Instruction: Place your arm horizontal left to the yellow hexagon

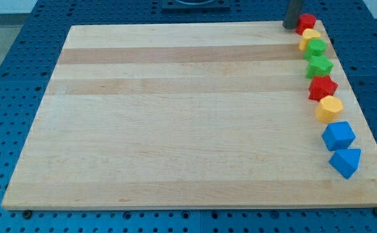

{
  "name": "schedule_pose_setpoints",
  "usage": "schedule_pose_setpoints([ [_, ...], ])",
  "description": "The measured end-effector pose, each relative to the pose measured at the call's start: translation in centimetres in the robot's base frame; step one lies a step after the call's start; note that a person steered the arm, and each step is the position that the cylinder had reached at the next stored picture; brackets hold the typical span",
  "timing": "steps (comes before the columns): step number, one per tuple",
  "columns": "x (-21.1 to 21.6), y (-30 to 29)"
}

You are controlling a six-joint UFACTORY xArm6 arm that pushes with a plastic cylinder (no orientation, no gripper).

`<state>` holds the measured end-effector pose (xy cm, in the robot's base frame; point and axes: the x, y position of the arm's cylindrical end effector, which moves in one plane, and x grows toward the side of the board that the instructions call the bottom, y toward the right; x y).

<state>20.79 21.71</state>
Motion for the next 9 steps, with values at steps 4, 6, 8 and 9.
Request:
schedule_pose_setpoints([
  [4,-1.6,-0.9],
  [6,-1.6,-2.0],
  [8,1.3,-10.6],
  [9,5.9,-12.0],
])
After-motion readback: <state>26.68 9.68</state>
